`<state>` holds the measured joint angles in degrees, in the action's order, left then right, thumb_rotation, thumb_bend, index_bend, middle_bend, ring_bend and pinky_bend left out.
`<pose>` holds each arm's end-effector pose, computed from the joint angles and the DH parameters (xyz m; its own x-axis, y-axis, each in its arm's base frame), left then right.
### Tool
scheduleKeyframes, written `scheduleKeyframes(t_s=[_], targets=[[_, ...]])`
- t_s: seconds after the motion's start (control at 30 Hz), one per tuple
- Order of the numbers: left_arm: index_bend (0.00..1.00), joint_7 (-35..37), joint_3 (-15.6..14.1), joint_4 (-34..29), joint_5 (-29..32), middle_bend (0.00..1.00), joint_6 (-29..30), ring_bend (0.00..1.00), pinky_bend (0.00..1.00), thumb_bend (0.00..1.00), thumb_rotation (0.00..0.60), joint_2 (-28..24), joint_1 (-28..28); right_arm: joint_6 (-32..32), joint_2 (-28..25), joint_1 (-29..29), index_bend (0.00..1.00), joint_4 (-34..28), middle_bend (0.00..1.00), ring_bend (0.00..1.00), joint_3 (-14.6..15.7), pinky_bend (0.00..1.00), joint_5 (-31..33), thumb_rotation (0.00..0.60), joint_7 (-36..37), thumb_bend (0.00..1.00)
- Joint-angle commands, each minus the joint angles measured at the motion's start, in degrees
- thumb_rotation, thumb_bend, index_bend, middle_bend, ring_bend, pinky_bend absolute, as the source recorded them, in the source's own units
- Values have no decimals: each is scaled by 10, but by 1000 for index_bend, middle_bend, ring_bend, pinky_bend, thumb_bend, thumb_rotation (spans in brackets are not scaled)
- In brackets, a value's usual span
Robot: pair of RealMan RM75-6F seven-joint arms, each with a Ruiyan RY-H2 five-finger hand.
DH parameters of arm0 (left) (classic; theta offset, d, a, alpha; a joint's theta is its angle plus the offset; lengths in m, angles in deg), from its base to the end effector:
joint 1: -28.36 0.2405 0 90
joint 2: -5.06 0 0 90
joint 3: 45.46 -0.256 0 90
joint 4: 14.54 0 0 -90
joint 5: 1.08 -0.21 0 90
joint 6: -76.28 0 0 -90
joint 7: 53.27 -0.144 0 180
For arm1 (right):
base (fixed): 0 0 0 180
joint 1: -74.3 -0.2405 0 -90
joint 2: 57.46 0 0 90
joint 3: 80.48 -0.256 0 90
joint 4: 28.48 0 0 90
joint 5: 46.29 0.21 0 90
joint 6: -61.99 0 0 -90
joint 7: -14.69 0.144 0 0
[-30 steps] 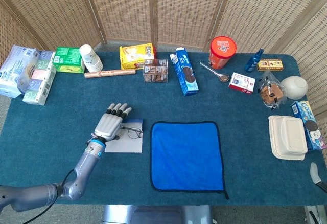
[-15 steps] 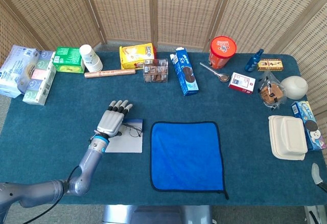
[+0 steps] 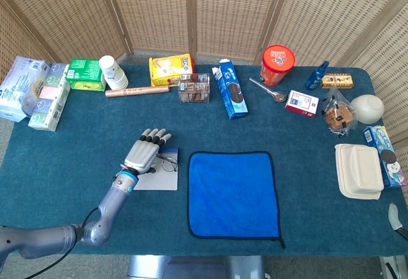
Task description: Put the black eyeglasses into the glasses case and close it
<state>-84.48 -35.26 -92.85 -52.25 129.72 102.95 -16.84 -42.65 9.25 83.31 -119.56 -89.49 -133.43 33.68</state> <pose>-0.1480 0.3440 -0.0649 0.5016 0.3382 0.7962 0.8588 -0.3054 -0.4113 -0.3198 -0.1160 0.2056 0.0970 0.3836 0.9184 -0.9947 0.0700 0.0759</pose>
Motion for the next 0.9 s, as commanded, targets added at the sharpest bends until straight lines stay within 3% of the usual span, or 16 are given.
scheduleKeyframes(t_s=[0.03,0.4,0.9], targets=[[34,5,5,20,0,0,1,0,0,408,580,14,-6,-1,-1,2,71,-1,125,0,0,165,1,342,0,378],[40,19,19,67,12,0,3,0,0,405,585,34,-13,-5,-2,5,71,-3,125,0,1,164,0,340,-2,379],[22,19,1,-2,-5,0,17,0,0,407,575,-8,4,-3,-1,3,72,0,124,0,0,164,0,339,1,379]])
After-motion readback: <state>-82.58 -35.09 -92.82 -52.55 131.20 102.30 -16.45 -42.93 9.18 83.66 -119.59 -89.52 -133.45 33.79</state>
